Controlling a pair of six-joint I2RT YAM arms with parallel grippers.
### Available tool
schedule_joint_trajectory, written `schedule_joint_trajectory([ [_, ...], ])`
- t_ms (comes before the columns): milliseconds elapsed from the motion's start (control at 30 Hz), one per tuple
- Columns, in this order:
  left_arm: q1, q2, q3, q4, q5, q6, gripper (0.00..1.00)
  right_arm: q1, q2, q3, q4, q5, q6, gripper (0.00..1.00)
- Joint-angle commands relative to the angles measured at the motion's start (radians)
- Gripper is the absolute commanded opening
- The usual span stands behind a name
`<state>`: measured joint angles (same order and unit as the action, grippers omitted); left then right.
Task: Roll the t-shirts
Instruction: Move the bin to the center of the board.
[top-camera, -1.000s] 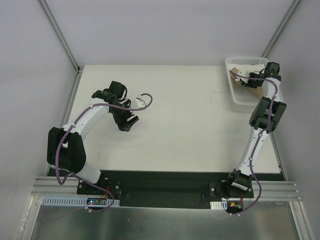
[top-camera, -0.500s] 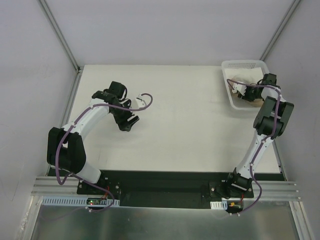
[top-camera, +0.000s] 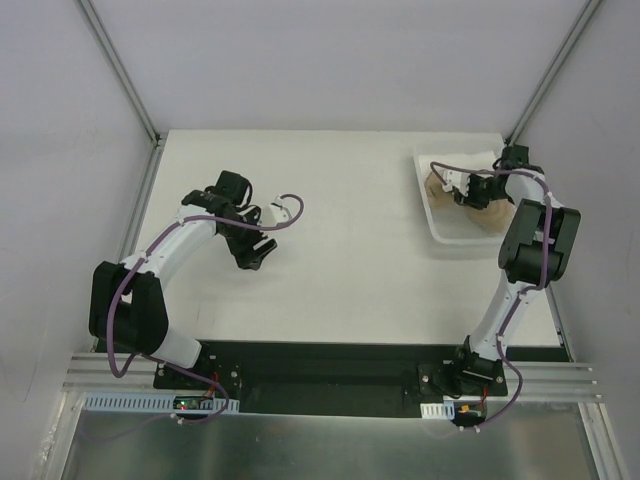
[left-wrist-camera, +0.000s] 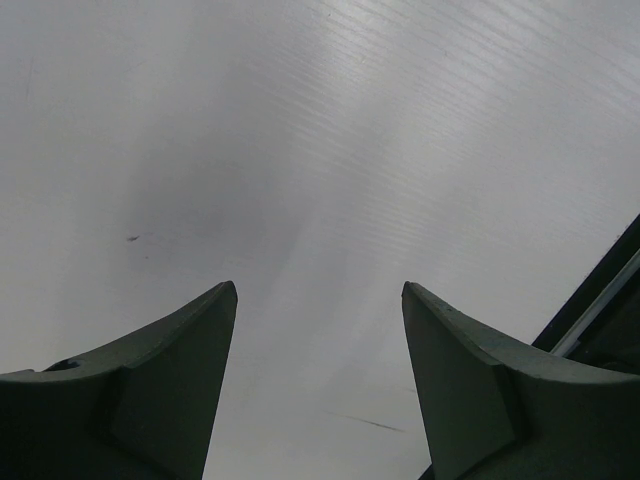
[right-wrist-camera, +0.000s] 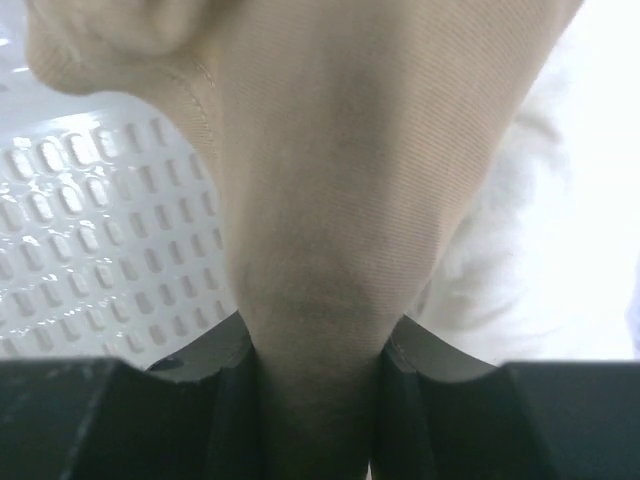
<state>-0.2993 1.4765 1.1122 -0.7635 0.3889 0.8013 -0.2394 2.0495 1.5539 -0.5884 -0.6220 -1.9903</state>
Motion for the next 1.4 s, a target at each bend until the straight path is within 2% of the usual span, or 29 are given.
schedule_joint_trajectory([
  [0, 0.002, -0.032, -0.002, -0.002, 0.015, 0.01, 0.67, -0.049, 0.006, 0.184, -0.019, -0.071, -0.999, 0.0],
  [233, 0.0, -0.015, -0.002, 0.007, 0.019, 0.012, 0.67, -0.048, 0.133, 0.421, -0.01, -0.085, -1.004, 0.01],
  [400, 0.0, -0.013, 0.003, 0.013, 0.016, 0.012, 0.67, -0.029, 0.179, 0.453, -0.016, -0.07, -1.007, 0.01],
  [533, 0.0, -0.022, -0.002, 0.013, 0.005, 0.012, 0.67, -0.023, 0.166, 0.384, 0.048, -0.091, -0.955, 0.01],
  [667, 0.0, -0.025, -0.008, 0.013, 0.011, 0.012, 0.67, -0.021, 0.106, 0.239, 0.228, -0.067, -0.845, 0.01],
  [867, 0.0, -0.013, -0.006, 0.021, 0.019, 0.01, 0.67, -0.044, 0.041, 0.124, 0.231, -0.076, -0.883, 0.01],
  [1067, 0.0, 0.002, 0.011, 0.027, 0.024, 0.009, 0.67, -0.046, -0.006, 0.06, 0.323, -0.042, -0.771, 0.01],
  [1233, 0.0, -0.007, 0.012, 0.035, 0.03, -0.002, 0.67, -0.058, -0.051, 0.018, 0.426, 0.05, -0.655, 0.01],
  [1333, 0.0, -0.016, 0.012, 0.039, 0.042, -0.008, 0.67, -0.077, -0.104, -0.02, 0.397, 0.053, -0.643, 0.01],
  [1367, 0.0, -0.018, 0.012, 0.038, 0.05, -0.01, 0.67, -0.086, -0.123, -0.026, 0.35, 0.042, -0.706, 0.01],
])
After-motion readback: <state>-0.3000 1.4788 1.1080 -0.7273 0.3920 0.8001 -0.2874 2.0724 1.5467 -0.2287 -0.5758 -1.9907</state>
